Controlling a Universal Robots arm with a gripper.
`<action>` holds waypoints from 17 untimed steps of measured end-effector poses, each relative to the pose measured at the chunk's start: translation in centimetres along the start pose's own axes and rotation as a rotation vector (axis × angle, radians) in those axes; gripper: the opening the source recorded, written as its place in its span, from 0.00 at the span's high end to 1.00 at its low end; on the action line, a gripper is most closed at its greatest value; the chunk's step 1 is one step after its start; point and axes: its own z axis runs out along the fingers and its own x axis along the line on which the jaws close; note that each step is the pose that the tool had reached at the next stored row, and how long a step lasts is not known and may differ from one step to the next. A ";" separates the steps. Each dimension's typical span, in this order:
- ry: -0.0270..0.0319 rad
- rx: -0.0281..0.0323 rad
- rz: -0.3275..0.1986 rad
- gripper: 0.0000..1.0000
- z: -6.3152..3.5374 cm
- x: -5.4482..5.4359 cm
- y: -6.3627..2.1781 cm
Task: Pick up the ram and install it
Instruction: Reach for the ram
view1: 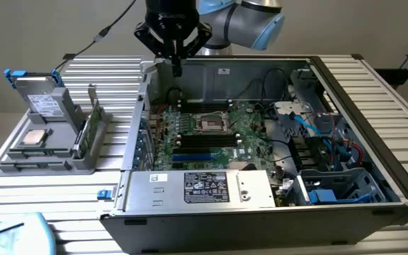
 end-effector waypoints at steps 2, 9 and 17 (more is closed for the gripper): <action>0.0000 0.0000 0.000 0.90 0.00 0.0 0.00; 0.0000 0.0000 0.000 0.90 0.00 0.0 0.00; 0.0000 0.0000 0.000 0.90 -0.01 0.3 -0.02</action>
